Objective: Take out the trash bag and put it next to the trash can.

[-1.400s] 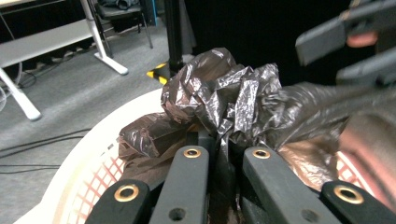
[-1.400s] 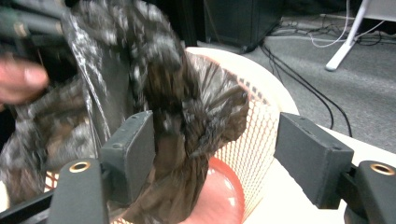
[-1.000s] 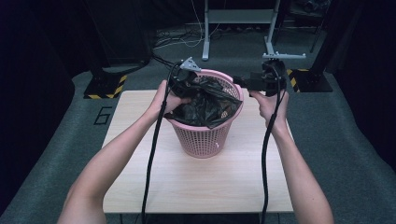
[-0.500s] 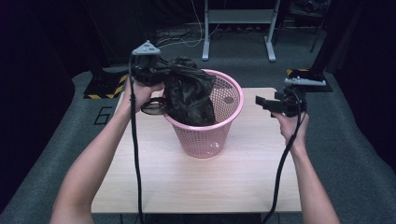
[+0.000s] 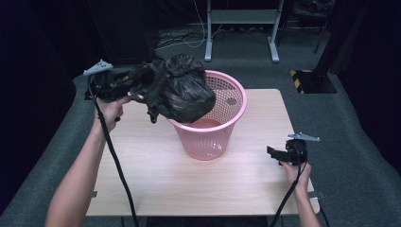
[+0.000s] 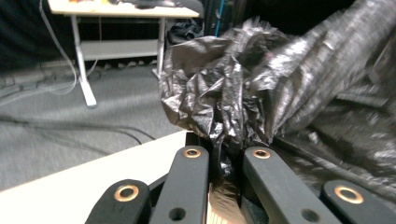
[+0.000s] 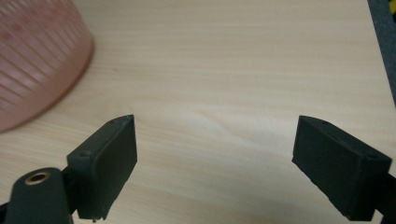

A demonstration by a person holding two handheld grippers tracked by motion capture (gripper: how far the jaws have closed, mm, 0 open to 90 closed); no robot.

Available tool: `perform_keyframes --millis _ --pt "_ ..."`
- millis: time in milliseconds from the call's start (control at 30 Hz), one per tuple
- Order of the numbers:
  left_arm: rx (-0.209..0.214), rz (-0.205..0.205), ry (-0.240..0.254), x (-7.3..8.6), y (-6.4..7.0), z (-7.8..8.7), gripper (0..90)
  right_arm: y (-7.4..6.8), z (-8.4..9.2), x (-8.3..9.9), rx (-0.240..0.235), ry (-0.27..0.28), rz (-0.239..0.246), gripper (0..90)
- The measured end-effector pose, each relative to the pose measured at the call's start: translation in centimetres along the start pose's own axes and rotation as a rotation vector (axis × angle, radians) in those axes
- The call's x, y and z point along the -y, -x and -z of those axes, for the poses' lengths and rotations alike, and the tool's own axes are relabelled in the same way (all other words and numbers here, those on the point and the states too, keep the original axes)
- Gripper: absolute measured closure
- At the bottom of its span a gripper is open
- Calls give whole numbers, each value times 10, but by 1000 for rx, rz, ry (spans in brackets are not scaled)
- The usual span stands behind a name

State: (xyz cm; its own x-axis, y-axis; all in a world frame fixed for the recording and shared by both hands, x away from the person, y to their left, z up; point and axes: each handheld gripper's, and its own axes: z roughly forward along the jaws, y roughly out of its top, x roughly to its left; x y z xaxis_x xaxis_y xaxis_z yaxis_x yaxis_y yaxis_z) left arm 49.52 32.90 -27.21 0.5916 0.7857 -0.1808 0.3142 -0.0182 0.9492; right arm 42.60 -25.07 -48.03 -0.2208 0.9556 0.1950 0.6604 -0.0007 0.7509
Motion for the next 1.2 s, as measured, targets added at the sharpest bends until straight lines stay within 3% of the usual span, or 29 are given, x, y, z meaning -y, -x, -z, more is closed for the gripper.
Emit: perform_keyframes --millis 267,400,467,533,567,600,667,767,1000,1067,1200 --pt "-61 115 -85 63 -34 -9 900 15 -12 36 68 -33 -42 128" --pt "-105 207 -166 105 -48 -19 900 14 -11 45 115 -21 1 123" --pt "-133 283 -206 130 -56 -26 900 13 -10 47 130 -20 12 113" --pt "-180 324 -248 154 -62 -33 900 12 -10 47 142 -28 26 111" --pt "-203 303 -301 165 -68 -33 899 11 -11 48 152 -30 40 110" --pt "-214 328 -318 176 -70 -36 898 10 -11 48 156 -33 43 109" --pt "-235 325 -339 194 -73 -39 891 8 -12 48 164 -36 49 108" --pt "-229 331 -327 212 -73 -39 734 9 -12 48 161 -33 47 108" --pt "-251 242 -272 226 -53 -23 245 9 -11 49 163 -24 39 109" --pt "-276 211 -271 229 -45 -17 166 10 -11 49 163 -23 40 109" --pt "-313 194 -266 235 -33 -3 138 8 -11 50 166 -25 52 111"
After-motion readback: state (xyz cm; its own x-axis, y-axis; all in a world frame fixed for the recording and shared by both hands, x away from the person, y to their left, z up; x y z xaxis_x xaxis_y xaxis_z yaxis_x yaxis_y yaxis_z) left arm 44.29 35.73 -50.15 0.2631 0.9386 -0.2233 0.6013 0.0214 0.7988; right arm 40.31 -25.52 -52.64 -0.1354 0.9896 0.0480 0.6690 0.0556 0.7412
